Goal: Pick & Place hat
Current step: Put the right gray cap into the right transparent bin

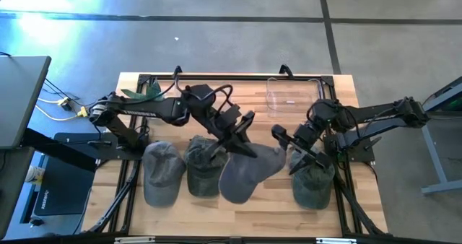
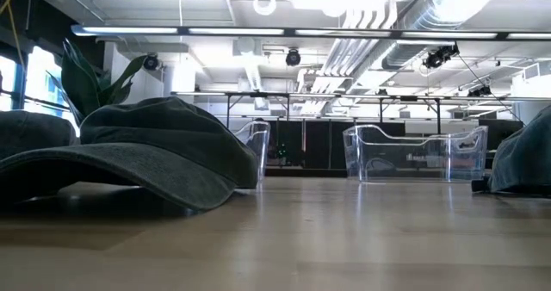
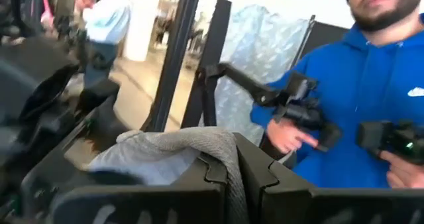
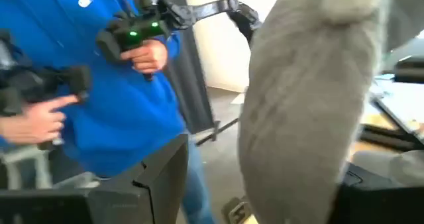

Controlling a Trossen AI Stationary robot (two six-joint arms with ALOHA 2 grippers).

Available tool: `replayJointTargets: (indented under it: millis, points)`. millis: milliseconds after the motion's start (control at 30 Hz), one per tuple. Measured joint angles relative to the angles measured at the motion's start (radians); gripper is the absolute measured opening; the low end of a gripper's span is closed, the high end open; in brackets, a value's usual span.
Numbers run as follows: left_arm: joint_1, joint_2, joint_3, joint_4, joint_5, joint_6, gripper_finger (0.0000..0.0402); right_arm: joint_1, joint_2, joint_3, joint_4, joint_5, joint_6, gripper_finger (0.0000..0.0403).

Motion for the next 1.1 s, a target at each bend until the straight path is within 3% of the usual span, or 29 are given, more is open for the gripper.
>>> replayJointTargets:
  millis: [233,567,933,1100]
  points:
    - [0.010,0.002,0.016,-0.022,-0.043,0.022,0.0001,0.008,-0.028,0.010,0.052,-0.220,0.295,0.0172]
    - [0.011,0.034,0.012,-0.031,-0.036,-0.043,0.0012,0.011,-0.037,0.011,0.067,-0.081,0.255,0.0013]
    - [0.017,0.148,0.012,0.060,0.182,-0.174,0.0174,0.011,-0.037,0.011,0.053,0.008,0.359,0.0009]
    - [0.017,0.177,0.018,0.161,0.197,-0.186,0.0205,0.011,-0.037,0.011,0.015,0.050,0.345,0.0006]
